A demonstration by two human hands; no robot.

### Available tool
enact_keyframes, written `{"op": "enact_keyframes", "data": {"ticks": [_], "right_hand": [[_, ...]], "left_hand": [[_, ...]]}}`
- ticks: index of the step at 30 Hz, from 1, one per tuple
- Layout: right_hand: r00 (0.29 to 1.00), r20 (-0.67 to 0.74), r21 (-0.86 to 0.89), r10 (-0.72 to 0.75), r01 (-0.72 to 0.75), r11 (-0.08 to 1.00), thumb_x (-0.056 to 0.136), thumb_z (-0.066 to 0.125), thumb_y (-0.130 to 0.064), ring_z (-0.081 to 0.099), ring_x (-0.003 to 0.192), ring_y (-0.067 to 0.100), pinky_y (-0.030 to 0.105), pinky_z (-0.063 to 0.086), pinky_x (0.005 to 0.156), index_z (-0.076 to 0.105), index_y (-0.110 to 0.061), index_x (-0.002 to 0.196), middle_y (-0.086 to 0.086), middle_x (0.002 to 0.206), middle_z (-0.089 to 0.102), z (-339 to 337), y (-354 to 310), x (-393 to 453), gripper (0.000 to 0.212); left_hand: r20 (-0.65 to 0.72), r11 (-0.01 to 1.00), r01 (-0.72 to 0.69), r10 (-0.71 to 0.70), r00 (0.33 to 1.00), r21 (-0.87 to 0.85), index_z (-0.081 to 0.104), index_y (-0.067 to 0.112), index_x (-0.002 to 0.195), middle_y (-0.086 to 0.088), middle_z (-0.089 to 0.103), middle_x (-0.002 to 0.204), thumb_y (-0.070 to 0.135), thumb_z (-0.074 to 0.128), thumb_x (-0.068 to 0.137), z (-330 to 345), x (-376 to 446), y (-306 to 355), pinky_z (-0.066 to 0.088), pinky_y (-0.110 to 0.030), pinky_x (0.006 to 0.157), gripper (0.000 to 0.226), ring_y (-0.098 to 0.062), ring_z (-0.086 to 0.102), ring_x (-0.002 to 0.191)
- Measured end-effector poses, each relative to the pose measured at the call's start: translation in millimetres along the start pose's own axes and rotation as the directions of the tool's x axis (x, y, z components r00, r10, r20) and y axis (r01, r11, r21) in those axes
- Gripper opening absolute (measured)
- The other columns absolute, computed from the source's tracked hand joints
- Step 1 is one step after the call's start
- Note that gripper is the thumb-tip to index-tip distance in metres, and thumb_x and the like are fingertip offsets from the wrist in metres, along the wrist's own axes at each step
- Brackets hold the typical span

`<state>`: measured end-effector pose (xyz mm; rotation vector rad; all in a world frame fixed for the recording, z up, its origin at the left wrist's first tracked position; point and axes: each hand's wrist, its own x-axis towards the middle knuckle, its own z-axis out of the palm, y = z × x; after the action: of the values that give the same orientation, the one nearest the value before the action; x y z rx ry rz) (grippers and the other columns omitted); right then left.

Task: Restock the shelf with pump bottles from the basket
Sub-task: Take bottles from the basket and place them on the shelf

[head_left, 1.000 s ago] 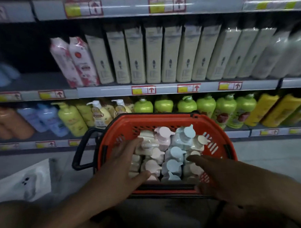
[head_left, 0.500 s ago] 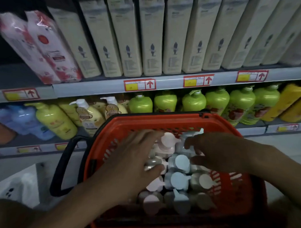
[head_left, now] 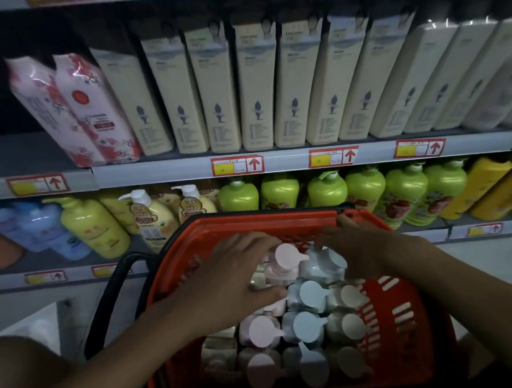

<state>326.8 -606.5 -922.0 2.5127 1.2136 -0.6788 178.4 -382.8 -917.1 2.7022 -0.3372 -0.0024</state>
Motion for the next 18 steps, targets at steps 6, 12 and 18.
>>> {"op": "enact_keyframes", "data": {"ticks": [6, 12, 18], "right_hand": [[0.966, -0.24, -0.154, -0.095, 0.059, 0.986, 0.085, 0.065, -0.032, 0.037, 0.122, 0.024, 0.038, 0.041, 0.1, 0.04, -0.033, 0.142, -0.007, 0.135, 0.046, 21, 0, -4, 0.063], [0.939, -0.324, -0.097, -0.114, 0.087, 0.992, 0.091, 0.056, -0.039, 0.048, 0.119, 0.023, 0.038, 0.049, 0.096, 0.042, -0.024, 0.144, -0.001, 0.127, 0.049, 31, -2, -19, 0.056], [0.772, -0.634, -0.118, -0.037, -0.049, 0.992, 0.087, 0.042, -0.057, 0.062, 0.081, 0.025, 0.035, 0.049, 0.056, 0.058, -0.022, 0.101, 0.0, 0.091, 0.061, -14, -20, -44, 0.041]], "left_hand": [[-0.016, 0.998, -0.063, 0.063, 0.998, 0.018, 0.027, 0.038, 0.149, 0.022, 0.028, 0.15, 0.058, 0.056, 0.09, 13, -13, 13, 0.02, -0.017, 0.11, 0.068, 0.001, 0.025, 0.136], [-0.059, 1.0, -0.026, 0.025, 0.998, -0.012, 0.029, 0.036, 0.148, 0.019, 0.03, 0.147, 0.049, 0.057, 0.091, 15, -9, 9, 0.026, -0.024, 0.113, 0.064, -0.003, 0.03, 0.135], [-0.12, 0.995, -0.043, 0.032, 0.992, -0.095, 0.025, 0.031, 0.151, 0.014, 0.032, 0.15, 0.05, 0.061, 0.09, 15, 19, 25, 0.026, -0.026, 0.113, 0.074, -0.007, 0.029, 0.138]]}}
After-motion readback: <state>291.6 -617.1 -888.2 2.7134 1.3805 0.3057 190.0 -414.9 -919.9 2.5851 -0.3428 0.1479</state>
